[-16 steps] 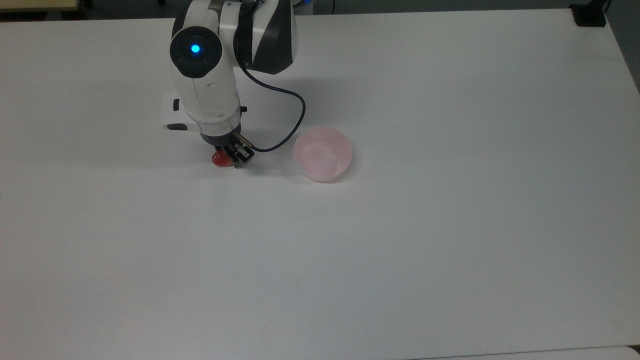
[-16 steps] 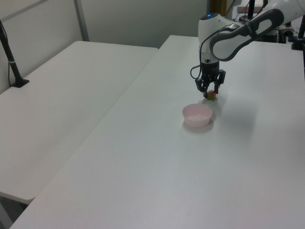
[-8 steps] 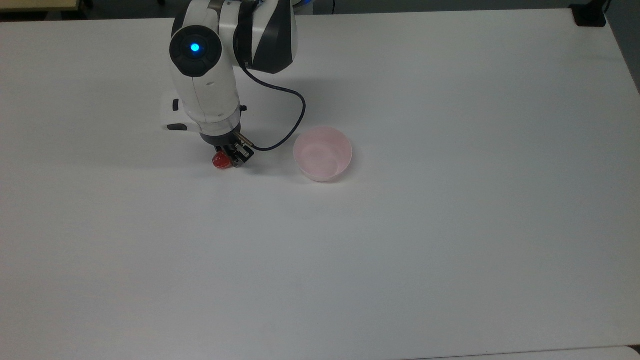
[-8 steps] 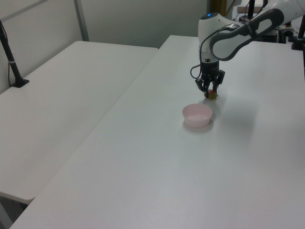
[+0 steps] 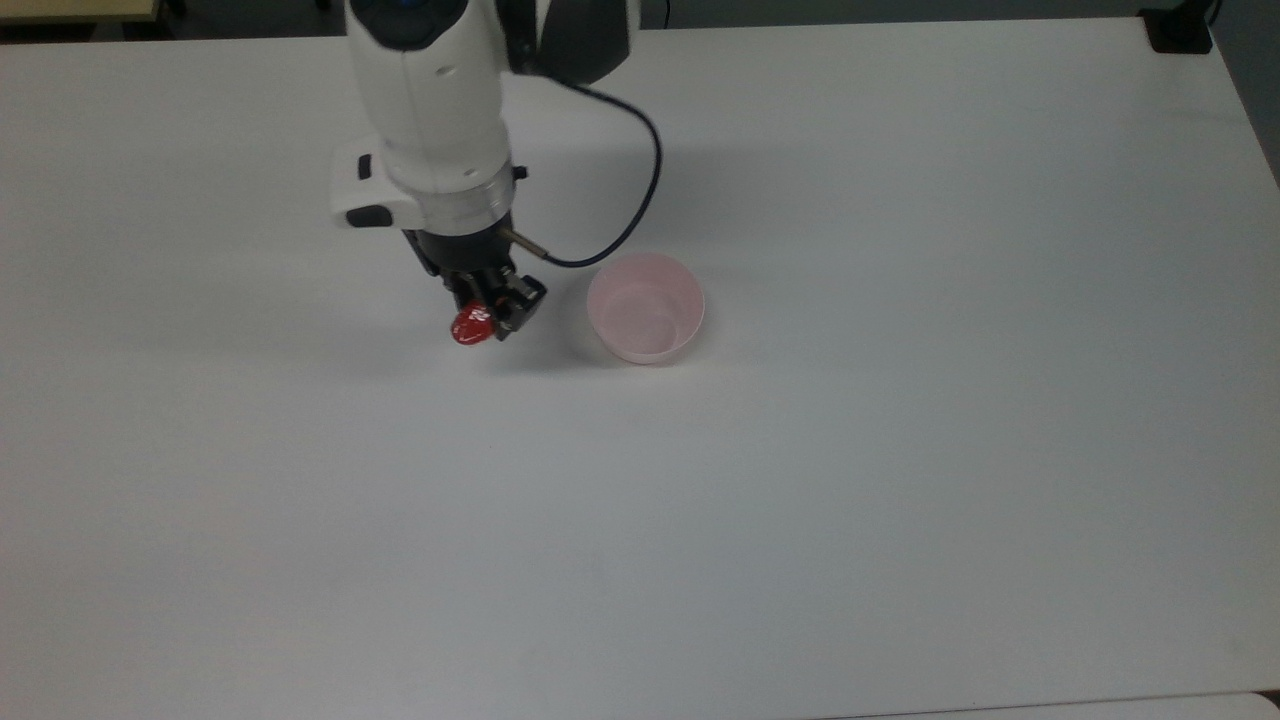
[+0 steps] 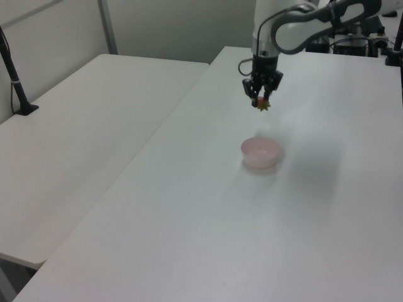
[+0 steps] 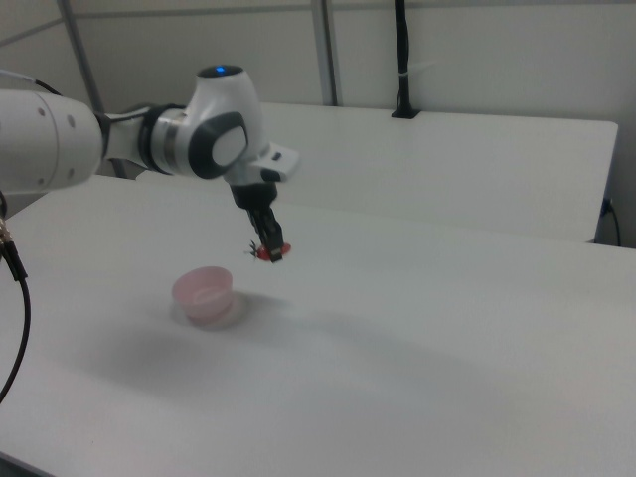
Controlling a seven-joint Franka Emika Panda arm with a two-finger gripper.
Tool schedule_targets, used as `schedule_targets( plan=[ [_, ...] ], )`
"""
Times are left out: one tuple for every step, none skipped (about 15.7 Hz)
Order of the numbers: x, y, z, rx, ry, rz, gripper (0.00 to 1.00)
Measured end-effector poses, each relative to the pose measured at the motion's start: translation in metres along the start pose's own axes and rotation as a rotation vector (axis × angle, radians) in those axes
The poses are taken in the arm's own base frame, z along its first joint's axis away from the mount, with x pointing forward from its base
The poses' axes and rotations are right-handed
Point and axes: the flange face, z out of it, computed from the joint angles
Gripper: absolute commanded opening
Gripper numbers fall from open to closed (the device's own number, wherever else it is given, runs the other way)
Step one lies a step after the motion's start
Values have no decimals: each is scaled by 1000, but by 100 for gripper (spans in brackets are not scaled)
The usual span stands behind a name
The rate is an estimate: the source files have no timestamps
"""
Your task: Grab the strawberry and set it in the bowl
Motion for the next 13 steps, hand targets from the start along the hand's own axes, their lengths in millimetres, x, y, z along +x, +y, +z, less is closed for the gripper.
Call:
schedule_targets(
  plan=[
    [-6,-14,-9,13,9,-19,24],
    [-14,-29,-15,22,12,-44,25],
    [-25,-43,-17,24,10,-69,27],
    [-39,-58,-16,21,-1,-99,28],
    [-52,-71,-15,13,-16,-127,29],
    [-66,-83,-12,3,-31,-153,30],
    [-76,-92,-9,-4,-43,-173,33],
    [-83,-98,-5,-10,-52,-188,37],
    [-88,-102,0,-16,-60,-197,47],
    [-92,-103,5,-22,-66,-204,66],
    [-94,-104,10,-32,-72,-212,85],
    [-97,-102,17,-45,-83,-228,100],
    [-100,-101,23,-58,-96,-250,100]
  ],
)
